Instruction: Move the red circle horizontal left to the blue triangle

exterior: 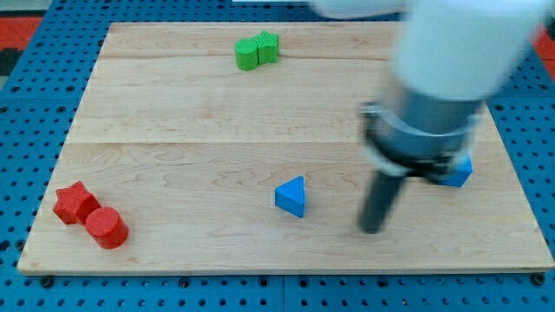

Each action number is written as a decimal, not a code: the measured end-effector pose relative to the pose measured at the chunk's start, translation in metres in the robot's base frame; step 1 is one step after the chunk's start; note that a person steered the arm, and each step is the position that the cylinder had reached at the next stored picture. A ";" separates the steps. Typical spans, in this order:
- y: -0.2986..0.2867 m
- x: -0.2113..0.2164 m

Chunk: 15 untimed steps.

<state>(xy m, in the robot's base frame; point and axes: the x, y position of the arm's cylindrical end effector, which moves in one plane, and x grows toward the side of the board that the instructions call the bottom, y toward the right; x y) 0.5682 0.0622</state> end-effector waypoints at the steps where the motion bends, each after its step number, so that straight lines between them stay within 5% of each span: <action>1: -0.032 0.021; 3: -0.022 -0.054; 5: -0.120 -0.064; 6: -0.091 -0.087; 8: 0.077 -0.062; 9: 0.114 -0.051; 11: 0.073 -0.049; 13: 0.078 0.051; 15: -0.046 0.051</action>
<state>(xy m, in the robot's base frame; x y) 0.6190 0.0163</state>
